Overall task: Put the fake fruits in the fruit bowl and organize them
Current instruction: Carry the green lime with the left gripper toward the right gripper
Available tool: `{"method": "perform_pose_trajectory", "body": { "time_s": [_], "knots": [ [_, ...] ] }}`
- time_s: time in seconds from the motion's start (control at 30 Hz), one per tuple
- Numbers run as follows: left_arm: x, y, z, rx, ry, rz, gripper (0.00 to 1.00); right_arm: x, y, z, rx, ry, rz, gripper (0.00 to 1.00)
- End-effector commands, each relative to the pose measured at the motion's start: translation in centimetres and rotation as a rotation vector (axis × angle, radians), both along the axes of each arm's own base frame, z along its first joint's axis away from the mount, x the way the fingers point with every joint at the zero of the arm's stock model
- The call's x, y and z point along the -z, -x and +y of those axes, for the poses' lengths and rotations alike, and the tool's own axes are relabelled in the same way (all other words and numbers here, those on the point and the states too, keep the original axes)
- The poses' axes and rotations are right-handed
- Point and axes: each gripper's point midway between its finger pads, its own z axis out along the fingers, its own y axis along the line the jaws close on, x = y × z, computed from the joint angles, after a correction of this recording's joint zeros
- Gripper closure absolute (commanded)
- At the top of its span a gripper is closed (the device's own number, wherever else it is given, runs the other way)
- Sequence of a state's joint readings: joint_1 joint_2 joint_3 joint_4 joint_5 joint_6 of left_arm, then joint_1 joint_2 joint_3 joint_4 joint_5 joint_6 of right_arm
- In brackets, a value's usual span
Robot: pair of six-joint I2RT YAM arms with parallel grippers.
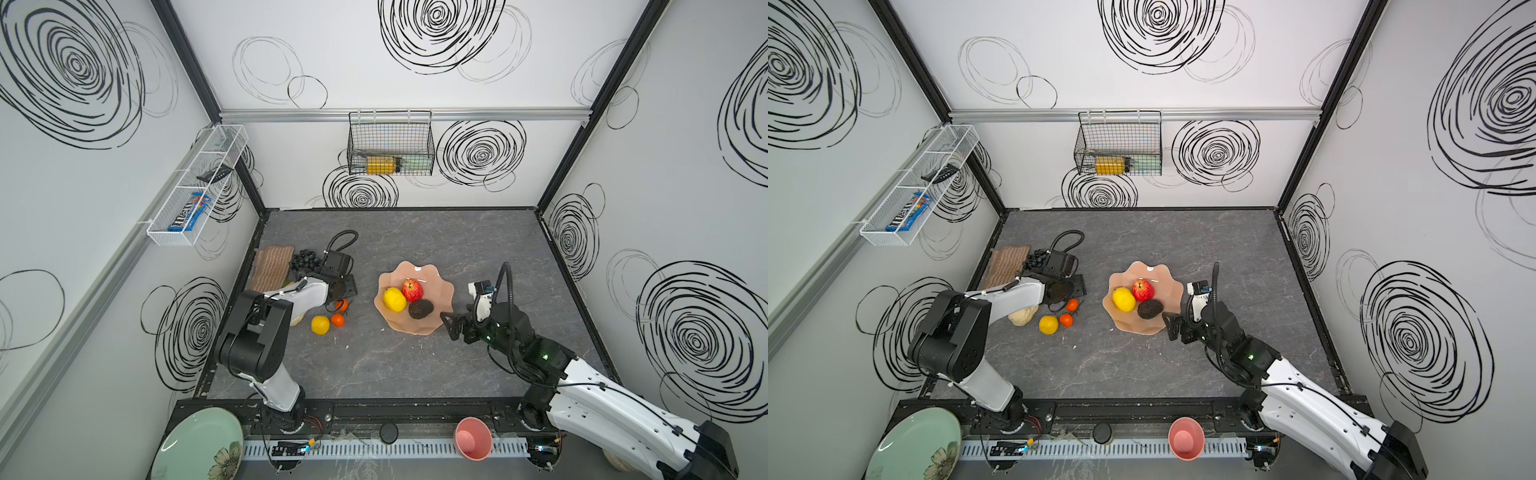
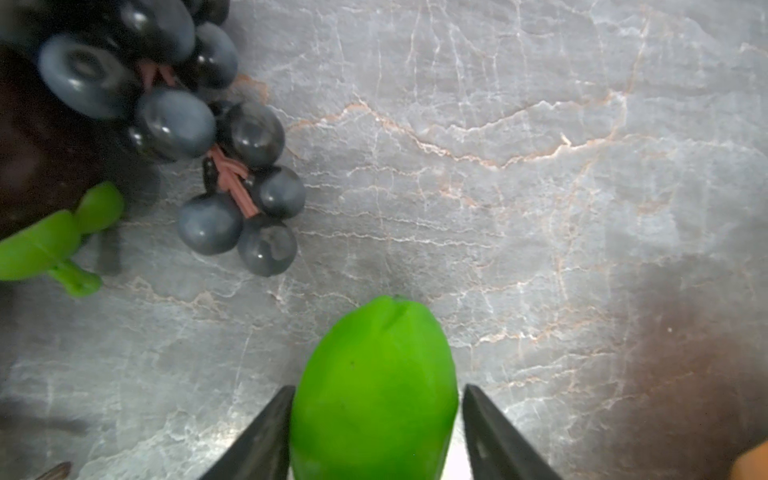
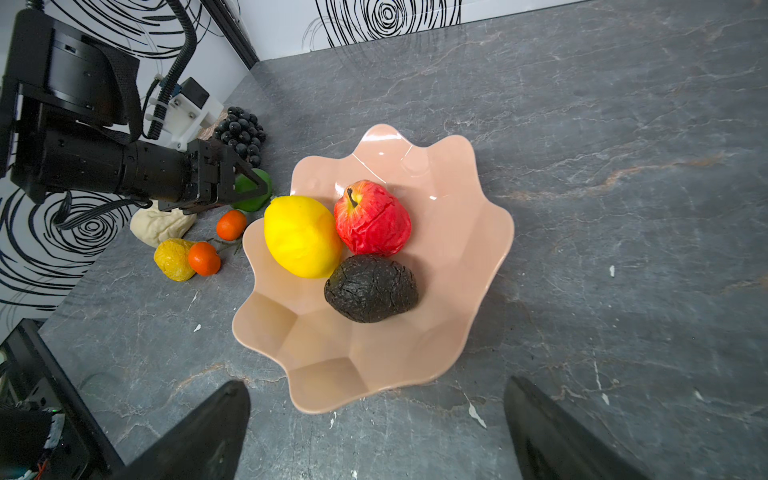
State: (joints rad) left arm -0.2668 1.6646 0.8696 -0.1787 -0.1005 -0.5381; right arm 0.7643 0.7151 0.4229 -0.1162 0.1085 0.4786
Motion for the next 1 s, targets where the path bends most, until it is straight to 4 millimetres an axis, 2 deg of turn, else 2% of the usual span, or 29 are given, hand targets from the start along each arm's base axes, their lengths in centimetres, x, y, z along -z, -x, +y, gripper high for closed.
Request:
{"method": "perform_pose_trajectory", "body": {
  "time_s": [0.0,0.2,0.33,0.4,0.5,0.63,0.77,0.87,0.97],
  "knots": [
    [-0.3,-0.7,-0.6,0.016,0.015,-0.016,0.38,-1.2,-0.3,-0.1,0.019,-0.022,-0.012,0.00],
    [-2.6,-0.9,-1.1,0.016,0.060,-0.117,0.42,-1.7,-0.3,-0.5,0.045,-0.036,-0.018,0.00],
    [-4.5,-0.8,-0.6,-0.009,0.072,-0.199,0.44,-1.9,-0.3,-0.4,0.043,-0.050,-0.006,0.00],
    [-6.0,-0.5,-0.4,-0.021,0.088,-0.265,0.44,-2.2,-0.2,-0.2,0.031,-0.054,-0.010,0.00],
    [-9.4,0.0,-1.6,0.021,0.101,-0.401,0.44,-2.7,-0.2,-0.3,0.044,-0.070,-0.009,0.01],
    [-15.1,1.4,-5.1,0.158,0.064,-0.606,0.46,-4.2,-0.2,0.0,0.043,-0.107,0.000,0.01],
    [-19.8,4.0,-9.1,0.327,0.148,-0.798,0.48,-6.4,0.0,0.8,0.021,-0.164,0.006,0.01],
    [-21.8,6.3,-11.7,0.436,0.207,-0.901,0.48,-7.9,0.2,1.2,0.004,-0.211,0.008,0.01],
    [-22.8,9.1,-14.3,0.558,0.209,-1.001,0.48,-9.6,0.6,1.6,-0.014,-0.262,0.010,0.02]
  ]
}}
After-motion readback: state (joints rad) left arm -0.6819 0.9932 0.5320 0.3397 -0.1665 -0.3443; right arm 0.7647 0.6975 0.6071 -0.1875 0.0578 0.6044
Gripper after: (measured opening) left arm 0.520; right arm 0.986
